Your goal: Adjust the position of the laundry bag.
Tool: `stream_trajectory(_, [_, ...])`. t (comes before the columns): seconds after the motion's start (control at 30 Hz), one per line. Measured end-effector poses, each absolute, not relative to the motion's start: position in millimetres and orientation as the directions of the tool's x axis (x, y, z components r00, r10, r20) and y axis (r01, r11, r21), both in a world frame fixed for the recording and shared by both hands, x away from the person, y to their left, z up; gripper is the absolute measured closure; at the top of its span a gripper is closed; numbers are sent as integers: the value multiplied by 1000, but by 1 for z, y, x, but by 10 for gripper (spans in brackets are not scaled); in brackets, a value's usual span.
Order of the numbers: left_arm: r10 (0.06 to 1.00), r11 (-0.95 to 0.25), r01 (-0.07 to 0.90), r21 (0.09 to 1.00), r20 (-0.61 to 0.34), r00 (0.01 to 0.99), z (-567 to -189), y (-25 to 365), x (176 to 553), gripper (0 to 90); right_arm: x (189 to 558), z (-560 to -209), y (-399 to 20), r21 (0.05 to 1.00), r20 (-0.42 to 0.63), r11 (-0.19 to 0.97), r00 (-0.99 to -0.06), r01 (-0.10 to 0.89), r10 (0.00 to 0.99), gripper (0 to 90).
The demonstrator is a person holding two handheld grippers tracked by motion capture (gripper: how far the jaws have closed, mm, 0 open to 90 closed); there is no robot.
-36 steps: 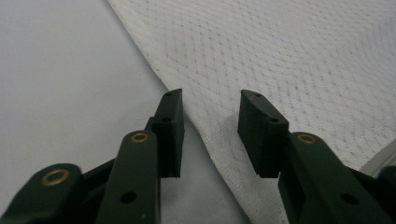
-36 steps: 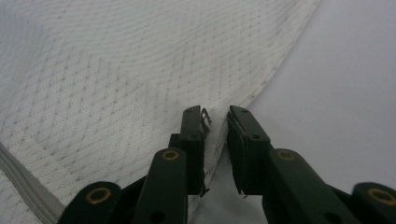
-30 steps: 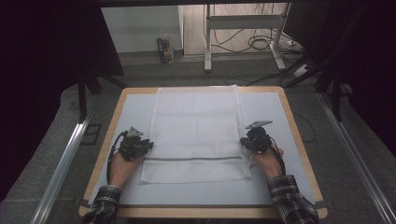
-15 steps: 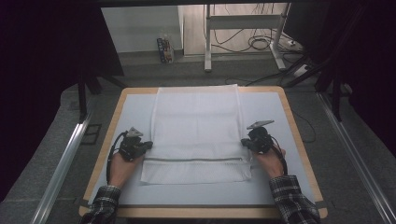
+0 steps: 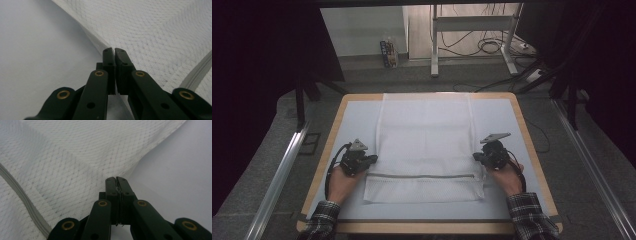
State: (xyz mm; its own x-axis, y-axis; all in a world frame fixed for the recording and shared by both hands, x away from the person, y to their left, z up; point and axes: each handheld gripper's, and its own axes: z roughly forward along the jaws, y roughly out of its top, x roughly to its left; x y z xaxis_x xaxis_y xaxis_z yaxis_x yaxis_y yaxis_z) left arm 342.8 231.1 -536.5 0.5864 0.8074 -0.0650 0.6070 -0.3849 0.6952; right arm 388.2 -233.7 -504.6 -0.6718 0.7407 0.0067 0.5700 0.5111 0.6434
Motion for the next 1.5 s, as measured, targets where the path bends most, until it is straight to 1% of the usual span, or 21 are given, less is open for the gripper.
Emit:
stream_trajectory(0.57, [770,-447,591,672,-48,636,-531,222,320,871,367,-498,-243,631,3,537,-694,560,720,877])
stream_trajectory(0.7, [761,-473,576,667,-20,648,-529,219,314,871,358,-496,-245,624,3,544,-698,561,716,877])
stream_trajectory(0.8, [751,-508,553,660,25,660,-526,216,309,871,355,-495,-244,619,3,547,-699,563,715,878])
stream_trajectory(0.87, [746,-517,547,659,33,665,-525,215,307,870,352,-494,-244,617,-6,555,-702,558,712,877])
stream_trajectory(1.03, [739,-524,545,654,32,672,-525,214,304,871,347,-493,-243,611,-13,565,-706,555,708,877])
stream_trajectory(1.27, [730,-539,555,633,22,683,-526,210,299,865,333,-493,-250,605,6,558,-704,568,710,877])
stream_trajectory(1.5, [724,-551,561,618,19,690,-528,208,299,858,332,-497,-252,591,5,569,-708,572,706,877])
